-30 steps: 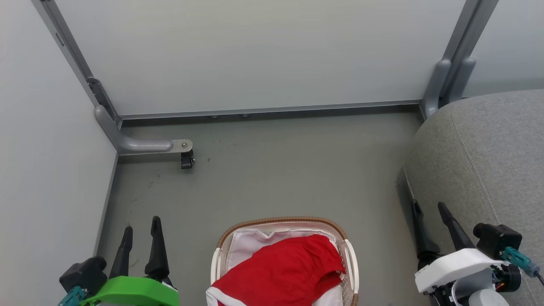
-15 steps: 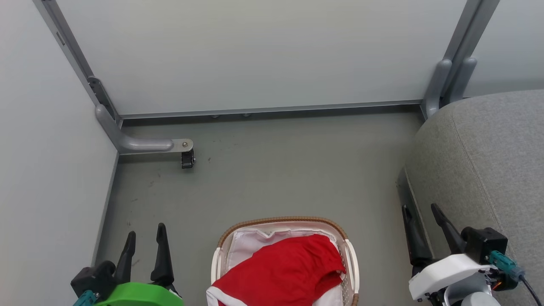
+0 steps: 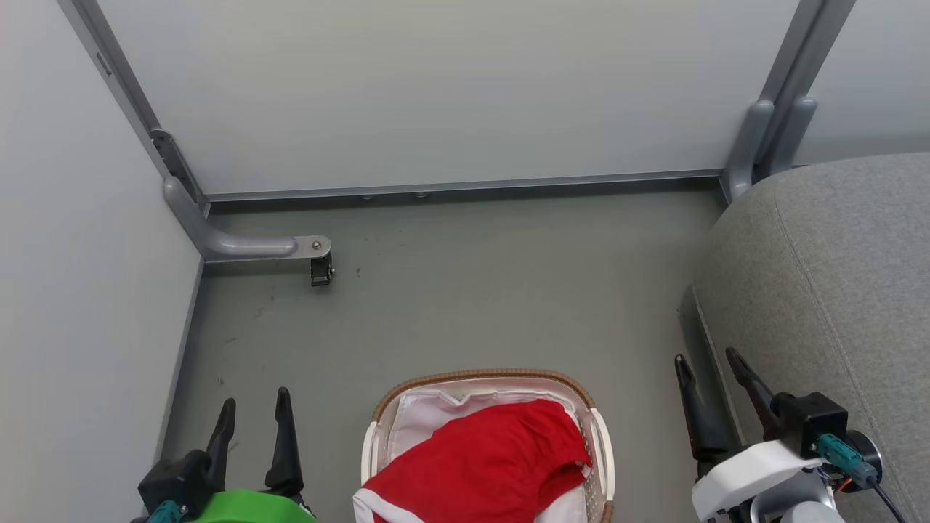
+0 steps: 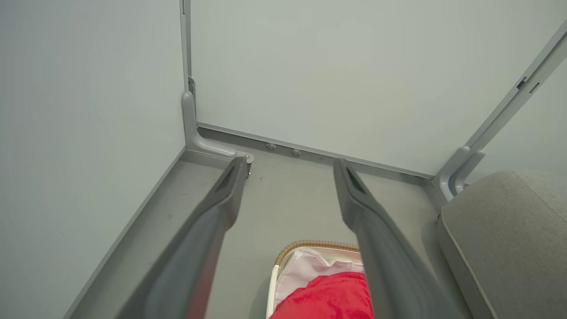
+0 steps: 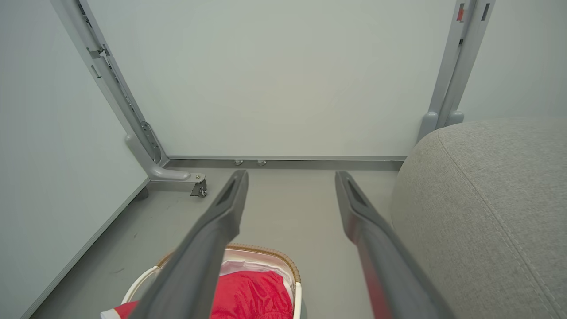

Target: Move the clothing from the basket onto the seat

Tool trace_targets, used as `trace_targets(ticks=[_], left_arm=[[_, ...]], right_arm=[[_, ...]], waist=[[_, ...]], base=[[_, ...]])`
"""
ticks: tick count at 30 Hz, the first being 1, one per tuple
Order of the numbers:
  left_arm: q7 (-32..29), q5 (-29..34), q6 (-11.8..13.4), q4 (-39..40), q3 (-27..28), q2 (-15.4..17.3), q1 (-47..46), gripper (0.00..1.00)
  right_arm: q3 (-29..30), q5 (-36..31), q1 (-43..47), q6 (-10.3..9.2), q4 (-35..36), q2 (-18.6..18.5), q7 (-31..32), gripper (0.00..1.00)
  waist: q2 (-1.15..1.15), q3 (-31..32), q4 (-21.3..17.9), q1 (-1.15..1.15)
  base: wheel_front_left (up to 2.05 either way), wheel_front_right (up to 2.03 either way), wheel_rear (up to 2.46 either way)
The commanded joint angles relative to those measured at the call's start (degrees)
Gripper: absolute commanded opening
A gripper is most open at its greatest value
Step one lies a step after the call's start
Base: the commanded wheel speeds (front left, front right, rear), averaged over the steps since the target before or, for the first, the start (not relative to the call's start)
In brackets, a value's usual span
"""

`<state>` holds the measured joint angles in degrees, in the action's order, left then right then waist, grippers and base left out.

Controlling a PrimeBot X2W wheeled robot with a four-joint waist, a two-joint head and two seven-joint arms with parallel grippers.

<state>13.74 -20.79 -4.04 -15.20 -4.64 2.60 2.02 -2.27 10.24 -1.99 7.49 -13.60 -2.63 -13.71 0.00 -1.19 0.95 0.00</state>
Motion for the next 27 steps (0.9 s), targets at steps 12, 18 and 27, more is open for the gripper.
trace_targets(ticks=[12,18,27], left_arm=[[1.56,4.15,0.56,-1.17,-0.39,0.47,1.26,1.00],[1.43,3.70,0.44,-1.43,-0.33,0.46,1.10,1.00],[1.43,3.51,0.46,-1.67,-0.44,0.46,0.99,1.00]], right_arm=[[-0.62,-4.86,0.71,0.00,-0.29,-0.42,-1.60,1.00],[-0.54,-4.62,0.61,0.00,-0.35,-0.41,-1.59,1.00],[-0.34,-4.48,0.58,0.00,-0.38,-0.40,-1.59,1.00]], waist=[[0.00,0.00,0.07,0.00],[0.00,0.01,0.01,0.00],[0.00,0.07,0.05,0.00]], base=[[0.00,0.00,0.00],[0.00,0.00,0.00],[0.00,0.00,0.00]])
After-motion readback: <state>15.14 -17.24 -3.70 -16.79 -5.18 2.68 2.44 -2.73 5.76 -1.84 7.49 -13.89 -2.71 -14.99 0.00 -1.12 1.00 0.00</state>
